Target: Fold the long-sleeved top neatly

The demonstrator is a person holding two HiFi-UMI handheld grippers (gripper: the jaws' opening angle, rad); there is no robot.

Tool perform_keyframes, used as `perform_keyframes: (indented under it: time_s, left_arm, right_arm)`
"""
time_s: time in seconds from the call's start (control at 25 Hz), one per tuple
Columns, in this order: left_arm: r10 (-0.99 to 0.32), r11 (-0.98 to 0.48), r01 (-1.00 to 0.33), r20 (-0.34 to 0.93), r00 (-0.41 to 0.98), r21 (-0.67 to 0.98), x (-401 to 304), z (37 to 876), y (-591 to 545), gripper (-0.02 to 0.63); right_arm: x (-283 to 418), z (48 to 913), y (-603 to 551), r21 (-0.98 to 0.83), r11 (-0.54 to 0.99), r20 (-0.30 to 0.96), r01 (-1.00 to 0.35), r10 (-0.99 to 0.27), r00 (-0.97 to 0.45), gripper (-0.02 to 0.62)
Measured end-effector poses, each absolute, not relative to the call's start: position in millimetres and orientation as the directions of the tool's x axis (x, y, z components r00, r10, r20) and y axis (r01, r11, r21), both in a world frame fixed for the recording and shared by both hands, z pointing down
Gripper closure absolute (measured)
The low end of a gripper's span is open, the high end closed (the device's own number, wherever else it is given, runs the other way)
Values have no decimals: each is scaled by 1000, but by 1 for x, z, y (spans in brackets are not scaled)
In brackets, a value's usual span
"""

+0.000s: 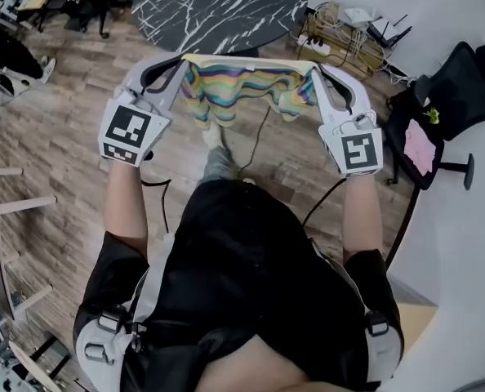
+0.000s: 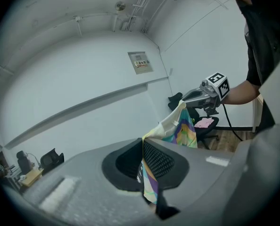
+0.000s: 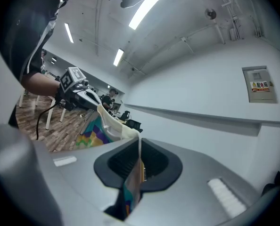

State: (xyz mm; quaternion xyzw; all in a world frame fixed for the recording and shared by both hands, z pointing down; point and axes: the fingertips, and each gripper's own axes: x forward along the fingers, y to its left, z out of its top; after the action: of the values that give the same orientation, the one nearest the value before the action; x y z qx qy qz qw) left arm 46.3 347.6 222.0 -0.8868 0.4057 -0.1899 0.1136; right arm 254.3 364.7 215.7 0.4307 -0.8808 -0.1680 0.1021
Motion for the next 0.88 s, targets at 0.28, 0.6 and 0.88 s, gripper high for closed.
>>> perform_keyframes:
  time_s: [0.28, 0.6, 0.88]
  left_arm:
    - [-762, -644, -663, 248, 598, -381, 35, 219, 312, 592]
    - [-751, -658, -665, 248, 612, -352, 2, 215, 255, 592]
    - [-732, -681, -657, 282, 620, -322, -18, 230, 185, 592]
  right_arm:
    - [243, 212, 322, 416, 577, 42, -702, -784, -619, 575]
    - [210, 210, 258, 434, 606, 60, -667, -758, -650, 575]
    - [192, 233, 183, 417, 631, 123, -654, -752, -647, 575]
